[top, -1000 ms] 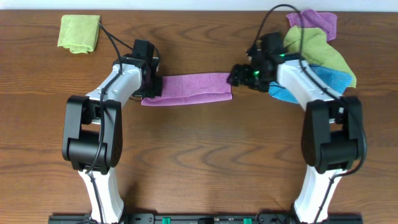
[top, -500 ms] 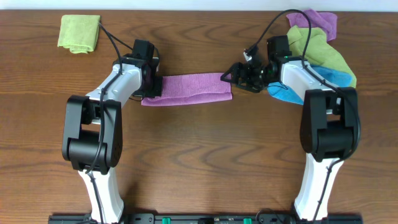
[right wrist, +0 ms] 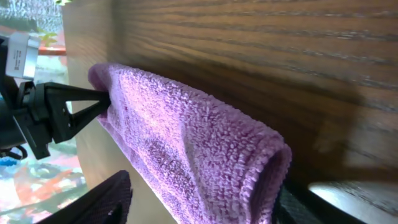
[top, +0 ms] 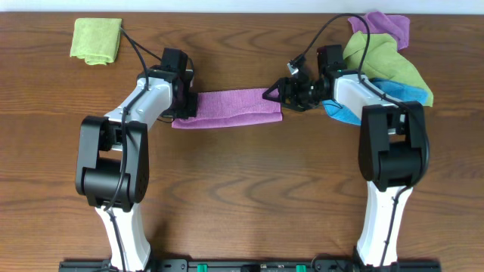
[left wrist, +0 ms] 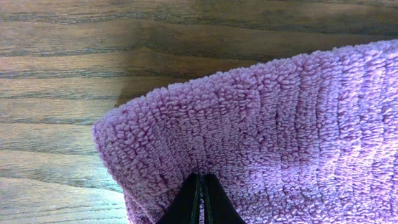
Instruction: Fold the cloth
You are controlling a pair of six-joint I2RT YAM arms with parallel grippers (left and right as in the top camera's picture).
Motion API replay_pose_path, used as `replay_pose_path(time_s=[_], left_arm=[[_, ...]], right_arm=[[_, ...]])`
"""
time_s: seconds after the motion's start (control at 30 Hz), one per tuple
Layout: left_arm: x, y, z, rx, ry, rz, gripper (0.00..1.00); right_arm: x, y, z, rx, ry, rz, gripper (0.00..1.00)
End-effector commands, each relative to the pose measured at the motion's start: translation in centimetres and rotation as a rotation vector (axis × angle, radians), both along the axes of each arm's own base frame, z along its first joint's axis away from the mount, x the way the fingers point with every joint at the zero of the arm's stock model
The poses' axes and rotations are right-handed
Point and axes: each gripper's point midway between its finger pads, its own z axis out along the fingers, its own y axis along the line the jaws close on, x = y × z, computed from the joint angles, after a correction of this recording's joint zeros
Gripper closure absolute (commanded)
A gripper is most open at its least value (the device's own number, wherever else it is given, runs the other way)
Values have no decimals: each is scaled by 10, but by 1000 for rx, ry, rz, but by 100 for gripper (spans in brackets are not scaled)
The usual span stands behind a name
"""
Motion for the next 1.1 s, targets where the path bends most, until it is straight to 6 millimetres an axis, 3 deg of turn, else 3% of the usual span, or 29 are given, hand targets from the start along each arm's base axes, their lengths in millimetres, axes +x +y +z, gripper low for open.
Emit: replay_pose_path(time_s=[0.0, 0.1, 0.2, 0.23, 0.43, 0.63, 0.73, 0.83, 1.07], left_arm=[[-11, 1, -23, 11, 66, 2, 94], [-11, 1, -23, 11, 67, 2, 94], [-11, 1, -23, 7, 69, 25, 94], [-11, 1, -23, 6, 70, 35, 94], [-13, -1, -24, -7, 78, 61, 94], [-15, -11, -23, -68, 96, 105, 94], [-14, -20, -22, -84, 89, 99, 94], [-11, -38, -21, -119, 73, 93, 94], [-11, -69, -18, -138, 45, 46, 94]], right_arm=[[-21, -4, -57, -126, 109, -10, 38], [-21, -2, -56, -120, 123, -20, 61], [-20, -1, -52, -101, 127, -24, 93], [-19, 1, -49, -87, 131, -26, 99], [-4, 8, -13, -35, 69, -17, 99], [17, 7, 69, -76, -121, -43, 99], [17, 13, 96, -110, -197, -47, 98], [10, 28, 104, -145, -219, -29, 99], [-9, 55, 91, -237, -214, 19, 98]])
